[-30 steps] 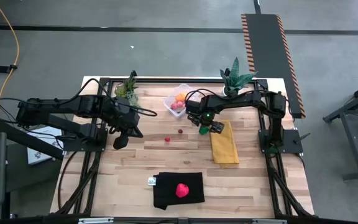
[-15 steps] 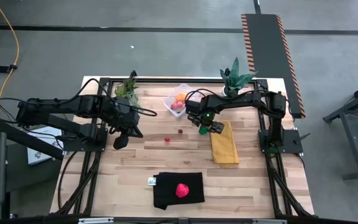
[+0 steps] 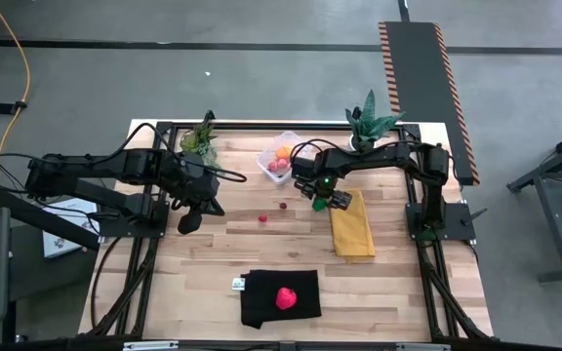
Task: Pick and placing Produce into tupperware
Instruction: Put the green bell pepper into the transparent bin
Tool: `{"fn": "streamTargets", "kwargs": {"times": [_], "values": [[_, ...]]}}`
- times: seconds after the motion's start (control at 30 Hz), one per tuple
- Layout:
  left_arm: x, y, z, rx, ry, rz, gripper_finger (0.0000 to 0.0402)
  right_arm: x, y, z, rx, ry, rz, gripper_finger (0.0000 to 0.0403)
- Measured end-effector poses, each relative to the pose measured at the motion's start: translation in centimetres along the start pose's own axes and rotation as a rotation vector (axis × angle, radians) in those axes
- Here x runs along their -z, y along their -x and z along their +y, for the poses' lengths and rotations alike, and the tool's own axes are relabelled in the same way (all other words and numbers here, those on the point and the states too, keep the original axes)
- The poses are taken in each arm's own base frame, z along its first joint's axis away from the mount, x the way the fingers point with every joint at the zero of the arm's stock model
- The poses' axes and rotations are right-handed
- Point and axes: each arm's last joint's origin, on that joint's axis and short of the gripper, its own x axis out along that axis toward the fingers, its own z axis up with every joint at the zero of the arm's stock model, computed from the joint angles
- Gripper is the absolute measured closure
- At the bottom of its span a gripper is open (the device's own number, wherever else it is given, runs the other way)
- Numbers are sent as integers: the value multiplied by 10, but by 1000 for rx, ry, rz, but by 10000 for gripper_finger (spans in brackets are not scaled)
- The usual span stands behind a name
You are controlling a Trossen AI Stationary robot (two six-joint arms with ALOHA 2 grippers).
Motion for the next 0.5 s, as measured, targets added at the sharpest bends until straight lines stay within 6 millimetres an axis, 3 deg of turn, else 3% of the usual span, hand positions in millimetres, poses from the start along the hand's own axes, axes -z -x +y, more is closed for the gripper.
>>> {"fn": "streamTargets", "kwargs": {"times": [0.5], "values": [[1, 0, 0, -1, 1, 7, 401, -4, -1, 1, 5, 8, 11, 128]]}}
